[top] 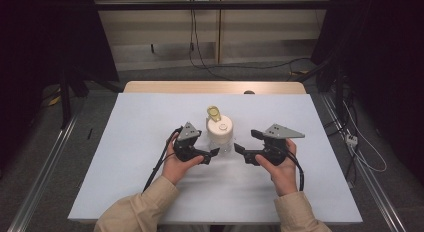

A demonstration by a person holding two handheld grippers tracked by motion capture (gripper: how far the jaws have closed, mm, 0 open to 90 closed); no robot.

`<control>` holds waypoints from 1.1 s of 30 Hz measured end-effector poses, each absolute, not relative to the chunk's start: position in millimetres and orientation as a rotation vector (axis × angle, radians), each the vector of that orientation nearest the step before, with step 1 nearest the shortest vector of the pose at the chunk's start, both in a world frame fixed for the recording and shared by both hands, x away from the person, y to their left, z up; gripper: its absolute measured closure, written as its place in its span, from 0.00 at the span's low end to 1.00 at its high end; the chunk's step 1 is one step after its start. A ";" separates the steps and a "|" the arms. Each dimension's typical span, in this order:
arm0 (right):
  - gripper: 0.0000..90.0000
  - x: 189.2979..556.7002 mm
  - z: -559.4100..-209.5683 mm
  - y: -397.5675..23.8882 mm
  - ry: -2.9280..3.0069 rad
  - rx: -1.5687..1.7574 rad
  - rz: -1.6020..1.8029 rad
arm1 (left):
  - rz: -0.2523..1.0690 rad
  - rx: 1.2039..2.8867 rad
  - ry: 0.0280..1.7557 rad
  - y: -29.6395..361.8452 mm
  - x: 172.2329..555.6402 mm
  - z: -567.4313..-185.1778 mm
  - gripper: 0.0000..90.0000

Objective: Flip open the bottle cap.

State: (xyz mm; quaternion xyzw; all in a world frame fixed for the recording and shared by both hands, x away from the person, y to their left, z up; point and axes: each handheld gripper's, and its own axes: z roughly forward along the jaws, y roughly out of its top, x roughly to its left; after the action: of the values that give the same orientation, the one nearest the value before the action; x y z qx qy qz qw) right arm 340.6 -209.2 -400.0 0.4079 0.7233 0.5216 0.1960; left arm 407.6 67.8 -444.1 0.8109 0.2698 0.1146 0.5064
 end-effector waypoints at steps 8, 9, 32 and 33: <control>0.20 321.6 -413.3 -222.0 2.038 1.151 1.455 | 0.289 1.926 0.680 97.1 395.8 -440.8 0.06; 0.20 319.4 -415.1 -222.7 2.042 1.150 1.447 | 0.292 1.922 0.683 101.3 393.9 -439.4 0.06; 0.19 292.5 -434.0 -242.9 2.064 1.179 1.417 | 0.340 1.853 0.770 191.7 364.2 -431.1 0.06; 0.19 291.8 -434.1 -244.4 2.061 1.179 1.423 | 0.336 1.854 0.774 195.1 363.0 -431.9 0.06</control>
State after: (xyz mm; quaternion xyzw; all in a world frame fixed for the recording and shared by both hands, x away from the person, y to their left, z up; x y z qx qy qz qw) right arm 291.8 -244.4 -434.1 0.4185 0.7315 0.5052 0.1858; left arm 363.0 195.1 -431.9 0.7748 0.3234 0.1406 0.5247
